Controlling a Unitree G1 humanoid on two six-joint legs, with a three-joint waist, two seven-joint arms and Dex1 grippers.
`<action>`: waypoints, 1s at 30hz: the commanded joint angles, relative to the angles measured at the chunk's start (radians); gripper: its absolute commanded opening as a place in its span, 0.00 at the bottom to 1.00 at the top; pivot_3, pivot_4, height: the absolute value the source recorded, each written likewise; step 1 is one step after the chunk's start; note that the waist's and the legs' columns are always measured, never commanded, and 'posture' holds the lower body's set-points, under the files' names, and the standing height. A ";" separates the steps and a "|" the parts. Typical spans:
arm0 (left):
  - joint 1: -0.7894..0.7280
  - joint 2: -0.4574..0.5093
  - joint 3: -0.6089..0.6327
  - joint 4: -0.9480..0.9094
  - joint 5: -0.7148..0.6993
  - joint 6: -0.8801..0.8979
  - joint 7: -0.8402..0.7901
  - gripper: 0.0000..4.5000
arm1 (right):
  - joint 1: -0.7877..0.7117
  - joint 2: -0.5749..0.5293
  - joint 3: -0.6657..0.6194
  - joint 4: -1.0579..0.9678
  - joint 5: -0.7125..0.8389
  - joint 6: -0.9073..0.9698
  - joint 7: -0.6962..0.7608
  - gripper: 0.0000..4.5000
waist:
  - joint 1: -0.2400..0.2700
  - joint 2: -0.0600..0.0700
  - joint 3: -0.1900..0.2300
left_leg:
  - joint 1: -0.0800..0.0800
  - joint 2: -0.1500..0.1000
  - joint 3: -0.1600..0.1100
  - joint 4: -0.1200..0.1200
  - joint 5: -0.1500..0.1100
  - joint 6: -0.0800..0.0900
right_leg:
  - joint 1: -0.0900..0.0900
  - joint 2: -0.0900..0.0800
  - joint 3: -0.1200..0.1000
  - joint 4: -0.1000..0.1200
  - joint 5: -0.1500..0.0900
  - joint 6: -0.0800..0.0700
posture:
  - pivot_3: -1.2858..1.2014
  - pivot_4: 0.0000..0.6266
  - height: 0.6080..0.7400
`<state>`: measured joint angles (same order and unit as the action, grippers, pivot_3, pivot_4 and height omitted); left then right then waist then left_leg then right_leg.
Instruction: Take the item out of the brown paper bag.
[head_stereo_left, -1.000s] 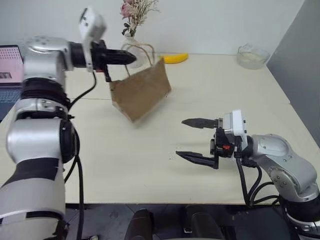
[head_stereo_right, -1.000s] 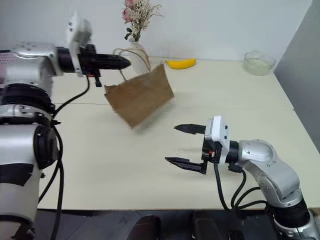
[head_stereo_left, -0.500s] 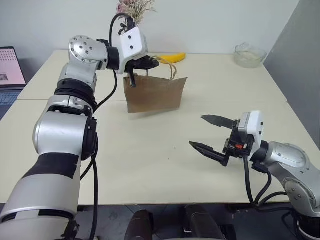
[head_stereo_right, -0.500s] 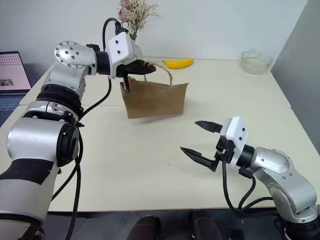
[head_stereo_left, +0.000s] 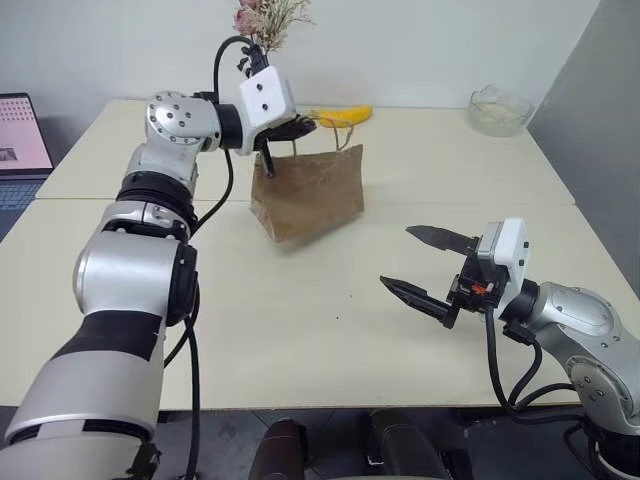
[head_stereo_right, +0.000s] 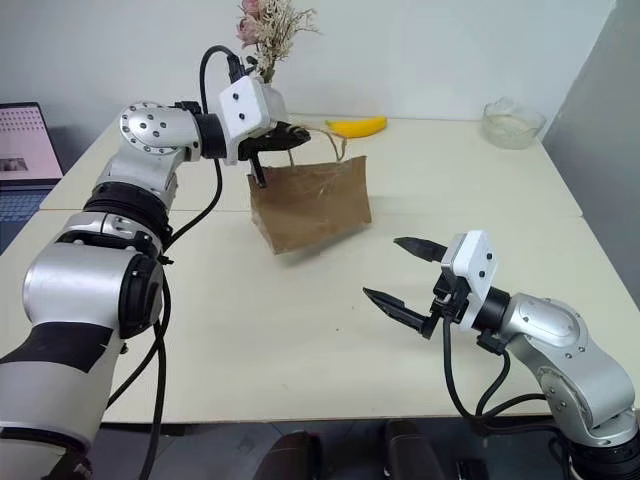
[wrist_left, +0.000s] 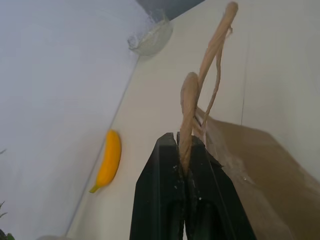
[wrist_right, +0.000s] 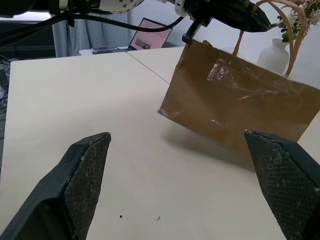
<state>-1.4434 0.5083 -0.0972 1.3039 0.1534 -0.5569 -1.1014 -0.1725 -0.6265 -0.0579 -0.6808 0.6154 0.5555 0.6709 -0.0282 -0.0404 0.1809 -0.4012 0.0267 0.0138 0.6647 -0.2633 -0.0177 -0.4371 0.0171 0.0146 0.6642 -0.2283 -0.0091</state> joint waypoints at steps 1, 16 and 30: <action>0.004 -0.009 0.020 -0.043 -0.025 -0.073 -0.024 0.01 | 0.004 -0.012 -0.018 -0.015 0.000 -0.013 0.003 1.00 | 0.000 0.000 0.000 | 0.000 0.000 0.000 0.000 0.000 0.000 | 0.000 0.000 0.000 0.000 0.000 0.000 | 0.52 0.24 1.00; 0.037 -0.024 -0.041 -0.030 0.068 -0.347 0.102 0.01 | 0.026 -0.040 -0.036 -0.028 -0.002 -0.011 0.000 1.00 | 0.000 0.000 0.000 | 0.001 0.000 0.000 0.001 0.000 0.000 | 0.001 0.000 0.001 0.001 0.000 0.001 | 0.52 0.24 1.00; 0.088 0.008 -0.105 -0.003 0.194 -0.358 0.275 0.01 | 0.023 -0.043 -0.013 -0.035 -0.001 0.004 -0.021 1.00 | 0.000 0.000 0.000 | 0.001 0.000 0.000 0.001 0.000 0.000 | 0.001 0.000 0.001 0.002 0.001 0.001 | 0.52 0.24 1.00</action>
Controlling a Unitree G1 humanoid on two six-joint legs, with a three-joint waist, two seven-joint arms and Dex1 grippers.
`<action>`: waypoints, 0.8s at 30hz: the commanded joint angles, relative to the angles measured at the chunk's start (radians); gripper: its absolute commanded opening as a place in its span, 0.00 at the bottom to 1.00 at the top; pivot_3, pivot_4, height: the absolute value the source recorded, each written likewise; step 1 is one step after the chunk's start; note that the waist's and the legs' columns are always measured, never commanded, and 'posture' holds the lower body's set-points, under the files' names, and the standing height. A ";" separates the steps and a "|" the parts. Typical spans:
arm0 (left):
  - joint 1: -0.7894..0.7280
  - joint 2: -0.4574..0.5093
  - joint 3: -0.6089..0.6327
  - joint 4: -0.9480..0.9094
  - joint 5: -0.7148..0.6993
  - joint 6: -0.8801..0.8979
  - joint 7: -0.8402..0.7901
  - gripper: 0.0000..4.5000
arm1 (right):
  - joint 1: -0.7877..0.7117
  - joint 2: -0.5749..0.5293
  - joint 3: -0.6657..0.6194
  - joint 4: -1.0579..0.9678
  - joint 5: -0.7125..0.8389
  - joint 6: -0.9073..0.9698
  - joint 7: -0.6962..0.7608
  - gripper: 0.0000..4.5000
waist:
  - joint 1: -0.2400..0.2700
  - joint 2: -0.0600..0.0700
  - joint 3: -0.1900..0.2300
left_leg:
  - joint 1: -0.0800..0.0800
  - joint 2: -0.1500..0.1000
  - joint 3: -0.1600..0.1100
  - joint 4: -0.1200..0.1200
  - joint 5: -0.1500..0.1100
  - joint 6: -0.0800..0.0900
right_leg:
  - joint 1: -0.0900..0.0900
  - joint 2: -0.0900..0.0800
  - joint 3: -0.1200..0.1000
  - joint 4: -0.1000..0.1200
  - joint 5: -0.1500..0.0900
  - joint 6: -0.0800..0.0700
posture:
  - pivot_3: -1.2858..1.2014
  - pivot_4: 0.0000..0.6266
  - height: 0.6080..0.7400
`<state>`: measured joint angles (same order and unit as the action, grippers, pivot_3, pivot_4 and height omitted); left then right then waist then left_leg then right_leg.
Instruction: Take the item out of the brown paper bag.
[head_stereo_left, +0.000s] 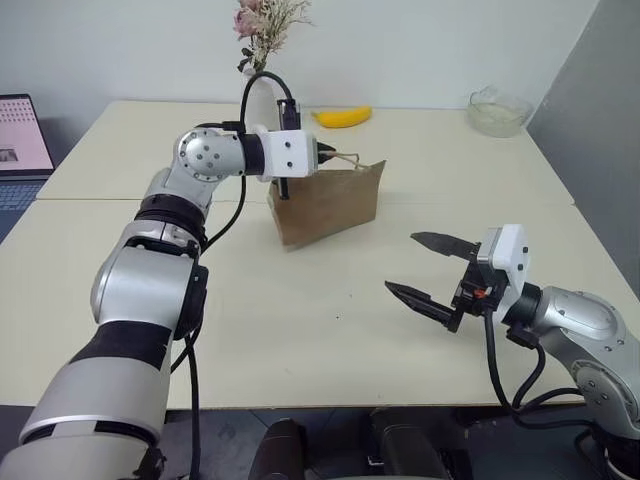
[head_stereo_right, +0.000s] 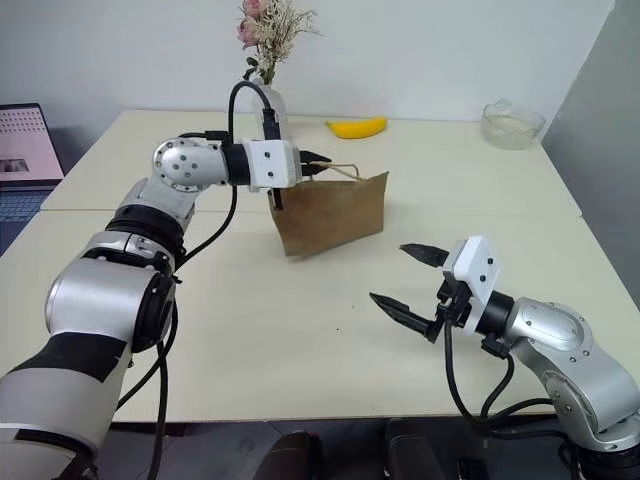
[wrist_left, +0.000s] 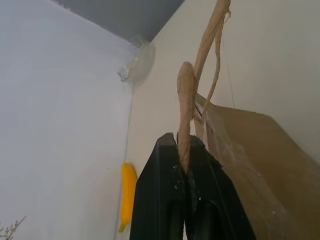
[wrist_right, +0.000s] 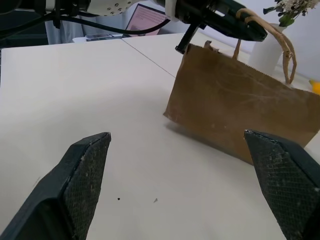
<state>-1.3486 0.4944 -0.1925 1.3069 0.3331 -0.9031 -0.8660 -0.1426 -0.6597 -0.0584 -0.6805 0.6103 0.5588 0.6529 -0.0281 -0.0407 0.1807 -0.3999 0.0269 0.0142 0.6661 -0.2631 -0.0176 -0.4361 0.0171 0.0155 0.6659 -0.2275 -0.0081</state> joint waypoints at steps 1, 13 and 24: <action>-0.003 0.024 -0.010 -0.005 0.018 -0.008 0.046 0.01 | -0.007 -0.011 -0.011 -0.036 0.003 0.001 -0.002 1.00 | 0.000 0.000 0.000 | 0.000 0.000 0.000 0.000 0.000 0.000 | 0.000 0.000 0.000 0.000 0.000 0.000 | 0.52 0.24 1.00; -0.006 0.036 -0.028 -0.002 0.051 0.001 0.122 0.01 | -0.016 -0.010 -0.002 -0.029 -0.001 0.002 0.002 1.00 | 0.002 0.000 0.000 | 0.000 0.000 0.000 0.001 0.000 0.000 | 0.000 0.000 0.000 0.000 0.000 0.000 | 0.52 0.24 1.00; 0.009 0.028 0.000 0.010 0.005 0.131 0.058 0.12 | -0.016 -0.009 0.007 -0.023 -0.005 0.002 0.007 1.00 | 0.001 0.000 0.000 | 0.000 0.000 0.000 0.001 0.000 0.000 | 0.000 0.000 0.000 0.001 0.000 0.000 | 0.52 0.24 1.00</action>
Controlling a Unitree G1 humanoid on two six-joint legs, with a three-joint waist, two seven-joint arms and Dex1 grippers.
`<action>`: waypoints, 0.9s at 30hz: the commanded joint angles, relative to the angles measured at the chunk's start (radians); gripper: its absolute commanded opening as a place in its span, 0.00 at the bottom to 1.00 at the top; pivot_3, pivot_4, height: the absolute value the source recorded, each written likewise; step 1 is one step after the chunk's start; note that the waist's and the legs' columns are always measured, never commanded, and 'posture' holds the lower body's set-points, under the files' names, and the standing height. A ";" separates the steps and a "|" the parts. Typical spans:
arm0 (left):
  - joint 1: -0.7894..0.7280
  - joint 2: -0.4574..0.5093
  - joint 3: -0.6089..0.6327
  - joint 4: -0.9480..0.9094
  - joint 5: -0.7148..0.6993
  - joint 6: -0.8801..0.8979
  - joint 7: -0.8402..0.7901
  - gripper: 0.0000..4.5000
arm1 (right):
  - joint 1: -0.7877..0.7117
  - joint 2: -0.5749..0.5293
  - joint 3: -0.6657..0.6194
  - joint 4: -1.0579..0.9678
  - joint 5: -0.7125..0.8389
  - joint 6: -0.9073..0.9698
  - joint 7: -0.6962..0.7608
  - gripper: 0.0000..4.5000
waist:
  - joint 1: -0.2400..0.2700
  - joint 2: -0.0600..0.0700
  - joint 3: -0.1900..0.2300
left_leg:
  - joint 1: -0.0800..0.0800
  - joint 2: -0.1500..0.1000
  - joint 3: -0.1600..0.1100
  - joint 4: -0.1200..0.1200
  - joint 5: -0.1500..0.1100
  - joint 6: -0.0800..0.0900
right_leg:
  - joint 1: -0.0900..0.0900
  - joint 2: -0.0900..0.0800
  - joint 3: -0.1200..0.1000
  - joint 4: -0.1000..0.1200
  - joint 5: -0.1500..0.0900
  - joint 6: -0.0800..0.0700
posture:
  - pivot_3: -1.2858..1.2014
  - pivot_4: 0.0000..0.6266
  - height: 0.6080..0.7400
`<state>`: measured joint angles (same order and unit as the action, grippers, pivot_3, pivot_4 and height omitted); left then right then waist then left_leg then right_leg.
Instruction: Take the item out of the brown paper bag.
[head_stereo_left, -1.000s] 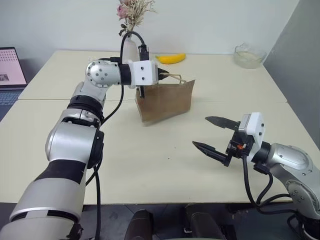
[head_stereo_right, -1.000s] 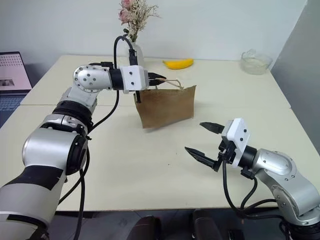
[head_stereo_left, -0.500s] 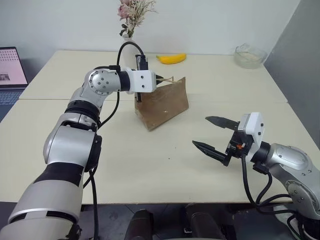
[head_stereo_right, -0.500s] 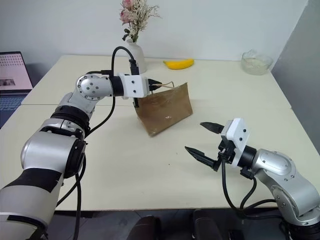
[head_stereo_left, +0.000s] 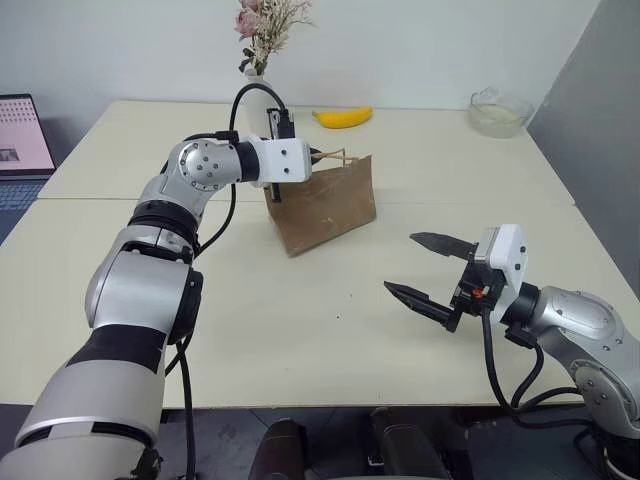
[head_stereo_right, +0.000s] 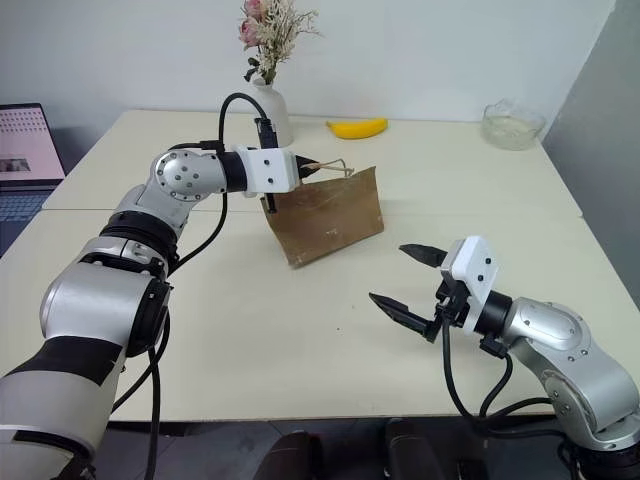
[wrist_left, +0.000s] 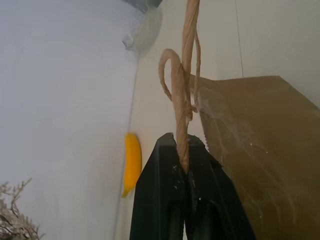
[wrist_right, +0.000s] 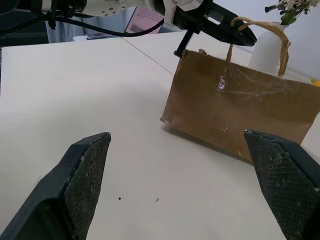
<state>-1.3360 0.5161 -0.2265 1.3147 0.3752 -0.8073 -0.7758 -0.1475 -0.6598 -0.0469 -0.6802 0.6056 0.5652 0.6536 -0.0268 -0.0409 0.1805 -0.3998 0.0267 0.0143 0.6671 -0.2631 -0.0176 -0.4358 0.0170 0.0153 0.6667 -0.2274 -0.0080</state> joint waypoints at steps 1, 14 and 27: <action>-0.002 0.008 0.038 0.001 -0.047 0.047 -0.051 0.19 | -0.011 -0.008 -0.005 -0.023 0.000 -0.005 0.004 1.00 | 0.000 0.000 0.000 | 0.000 0.000 0.000 0.000 0.000 0.000 | 0.000 0.000 0.000 0.000 0.000 0.000 | 0.52 0.24 1.00; 0.045 0.055 0.259 -0.084 -0.313 0.356 -0.263 0.79 | -0.017 -0.003 0.012 -0.014 -0.006 -0.005 0.002 1.00 | -0.003 0.000 0.000 | 0.001 0.000 0.000 0.002 0.000 0.000 | 0.000 0.000 0.000 0.003 0.000 0.000 | 0.52 0.24 1.00; 0.685 0.118 0.344 -1.219 -0.707 1.154 -0.242 0.79 | -0.024 -0.002 0.012 -0.016 -0.006 0.007 -0.011 1.00 | -0.005 0.001 -0.001 | 0.003 0.003 -0.005 0.011 0.000 0.000 | 0.001 -0.003 0.002 0.014 0.000 0.000 | 0.52 0.24 1.00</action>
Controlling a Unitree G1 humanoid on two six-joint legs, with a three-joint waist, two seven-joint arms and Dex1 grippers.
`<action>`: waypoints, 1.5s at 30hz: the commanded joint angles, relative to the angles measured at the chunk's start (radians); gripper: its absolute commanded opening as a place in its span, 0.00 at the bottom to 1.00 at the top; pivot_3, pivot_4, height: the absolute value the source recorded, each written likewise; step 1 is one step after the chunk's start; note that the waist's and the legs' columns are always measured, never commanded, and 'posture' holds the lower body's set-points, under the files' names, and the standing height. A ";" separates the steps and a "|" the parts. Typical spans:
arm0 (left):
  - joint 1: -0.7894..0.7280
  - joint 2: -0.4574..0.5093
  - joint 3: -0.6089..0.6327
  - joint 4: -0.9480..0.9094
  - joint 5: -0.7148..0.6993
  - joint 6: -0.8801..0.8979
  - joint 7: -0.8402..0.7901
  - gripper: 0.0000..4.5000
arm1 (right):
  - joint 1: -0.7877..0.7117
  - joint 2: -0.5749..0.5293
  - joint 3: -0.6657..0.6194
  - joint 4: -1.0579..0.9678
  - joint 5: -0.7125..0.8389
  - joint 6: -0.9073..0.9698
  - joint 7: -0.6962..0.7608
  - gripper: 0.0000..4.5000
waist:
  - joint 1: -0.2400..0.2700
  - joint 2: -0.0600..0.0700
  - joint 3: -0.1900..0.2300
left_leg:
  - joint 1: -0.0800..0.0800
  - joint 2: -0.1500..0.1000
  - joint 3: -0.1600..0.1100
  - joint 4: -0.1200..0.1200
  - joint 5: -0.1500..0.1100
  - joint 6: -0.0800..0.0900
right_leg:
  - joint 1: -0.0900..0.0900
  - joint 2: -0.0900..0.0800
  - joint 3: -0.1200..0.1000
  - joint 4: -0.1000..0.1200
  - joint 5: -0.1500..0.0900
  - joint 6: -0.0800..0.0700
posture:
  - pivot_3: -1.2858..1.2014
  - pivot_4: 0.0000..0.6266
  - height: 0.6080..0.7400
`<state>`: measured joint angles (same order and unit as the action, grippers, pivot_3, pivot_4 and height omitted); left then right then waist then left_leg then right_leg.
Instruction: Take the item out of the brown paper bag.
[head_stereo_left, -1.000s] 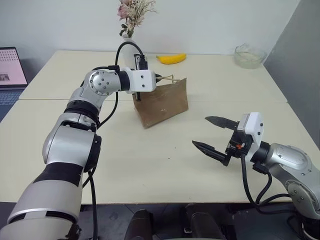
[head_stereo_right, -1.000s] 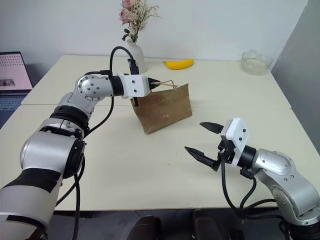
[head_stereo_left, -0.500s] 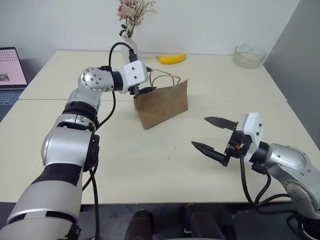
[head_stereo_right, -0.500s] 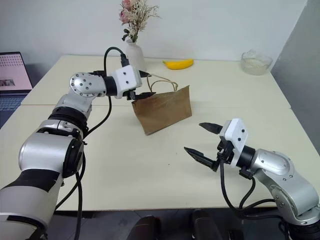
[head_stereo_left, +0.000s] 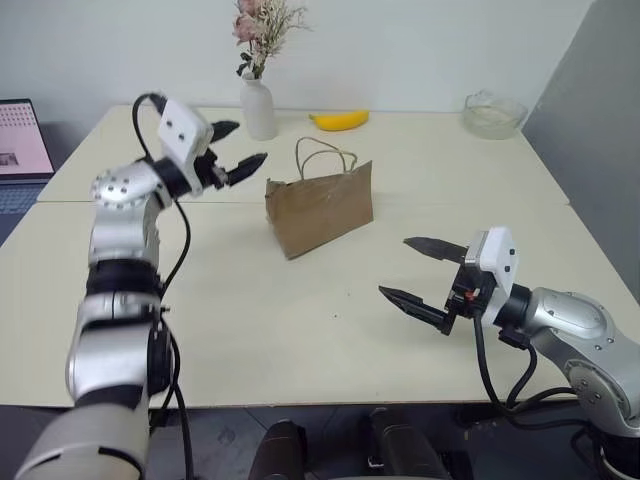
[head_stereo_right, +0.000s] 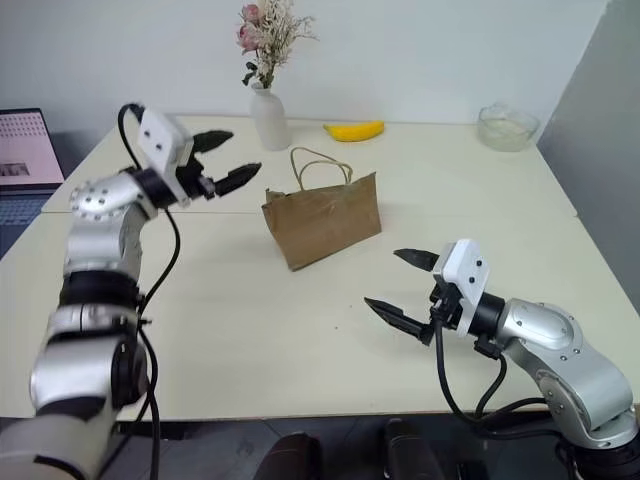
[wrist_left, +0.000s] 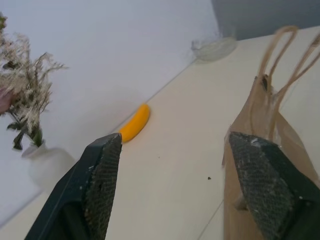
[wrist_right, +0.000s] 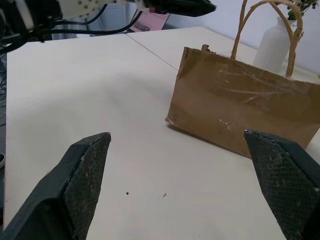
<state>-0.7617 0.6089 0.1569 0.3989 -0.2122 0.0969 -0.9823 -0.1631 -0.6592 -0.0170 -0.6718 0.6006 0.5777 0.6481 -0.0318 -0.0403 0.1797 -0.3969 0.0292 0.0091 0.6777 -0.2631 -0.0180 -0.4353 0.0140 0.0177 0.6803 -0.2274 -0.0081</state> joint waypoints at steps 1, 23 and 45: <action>0.185 0.035 -0.064 -0.400 -0.142 0.305 -0.045 0.79 | -0.013 -0.002 -0.016 -0.021 -0.002 -0.004 -0.006 1.00 | 0.001 0.000 0.000 | 0.000 0.000 0.000 0.000 0.000 0.000 | 0.000 0.000 0.000 0.000 0.000 0.000 | 0.52 0.24 1.00; 0.221 -0.051 -0.214 0.008 0.123 0.007 0.165 0.79 | -0.100 0.019 0.027 0.007 -0.036 0.010 -0.020 1.00 | 0.006 0.000 0.000 | 0.012 -0.001 -0.001 -0.002 0.000 0.001 | 0.013 0.002 -0.001 -0.004 -0.002 -0.002 | 0.52 0.24 1.00; 0.031 -0.080 -0.187 0.395 0.180 -0.221 0.310 0.79 | -0.106 0.018 0.044 0.003 -0.037 0.021 -0.002 1.00 | 0.006 0.000 0.000 | 0.011 0.000 -0.001 -0.003 -0.001 0.001 | 0.013 0.001 -0.002 -0.006 -0.001 -0.002 | 0.52 0.24 1.00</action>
<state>-0.7035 0.5213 -0.0523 0.7885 -0.0393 -0.0923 -0.6843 -0.2543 -0.6374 0.0339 -0.6419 0.5606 0.5998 0.6424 -0.0262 -0.0405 0.1796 -0.3857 0.0288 0.0083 0.6750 -0.2637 -0.0176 -0.4225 0.0154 0.0156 0.6740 -0.2289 -0.0098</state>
